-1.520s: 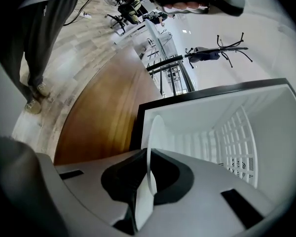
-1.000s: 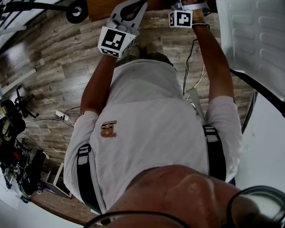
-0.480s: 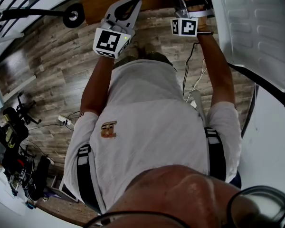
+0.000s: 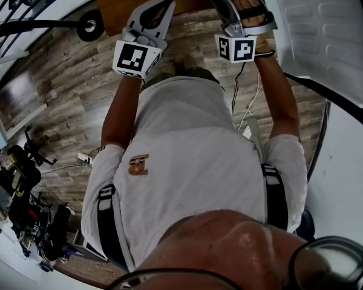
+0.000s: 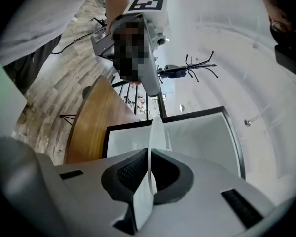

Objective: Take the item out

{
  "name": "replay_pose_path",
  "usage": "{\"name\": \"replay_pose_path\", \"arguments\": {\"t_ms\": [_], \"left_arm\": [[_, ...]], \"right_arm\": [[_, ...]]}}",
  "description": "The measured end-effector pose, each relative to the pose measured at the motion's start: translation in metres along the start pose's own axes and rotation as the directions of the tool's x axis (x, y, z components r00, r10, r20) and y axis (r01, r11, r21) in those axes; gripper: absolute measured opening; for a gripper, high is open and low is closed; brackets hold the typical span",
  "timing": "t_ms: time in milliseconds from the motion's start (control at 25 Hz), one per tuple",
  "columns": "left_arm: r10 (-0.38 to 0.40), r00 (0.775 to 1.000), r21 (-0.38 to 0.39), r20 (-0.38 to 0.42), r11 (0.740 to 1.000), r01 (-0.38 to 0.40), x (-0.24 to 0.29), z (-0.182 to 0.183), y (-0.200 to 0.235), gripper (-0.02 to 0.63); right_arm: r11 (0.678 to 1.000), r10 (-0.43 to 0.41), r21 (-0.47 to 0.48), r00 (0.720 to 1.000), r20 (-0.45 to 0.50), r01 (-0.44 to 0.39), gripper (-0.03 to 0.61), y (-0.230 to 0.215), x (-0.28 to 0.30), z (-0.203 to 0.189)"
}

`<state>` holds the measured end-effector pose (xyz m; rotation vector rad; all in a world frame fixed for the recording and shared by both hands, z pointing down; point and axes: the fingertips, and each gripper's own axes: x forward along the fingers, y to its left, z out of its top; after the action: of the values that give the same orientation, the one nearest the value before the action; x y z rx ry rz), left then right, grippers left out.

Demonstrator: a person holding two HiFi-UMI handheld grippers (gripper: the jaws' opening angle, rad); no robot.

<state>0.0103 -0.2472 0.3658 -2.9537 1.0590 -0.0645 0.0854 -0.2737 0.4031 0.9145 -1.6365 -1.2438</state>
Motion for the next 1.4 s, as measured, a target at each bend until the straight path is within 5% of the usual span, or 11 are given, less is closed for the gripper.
{"name": "replay_pose_path", "arguments": {"t_ms": [1400], "left_arm": [[-0.038,0.998,0.021,0.057,0.999,0.037,-0.038,0.025,-0.026,0.018]], "right_arm": [[0.997,-0.006,-0.081,0.997,0.071,0.011,0.043,-0.049,-0.072,0.060]]}}
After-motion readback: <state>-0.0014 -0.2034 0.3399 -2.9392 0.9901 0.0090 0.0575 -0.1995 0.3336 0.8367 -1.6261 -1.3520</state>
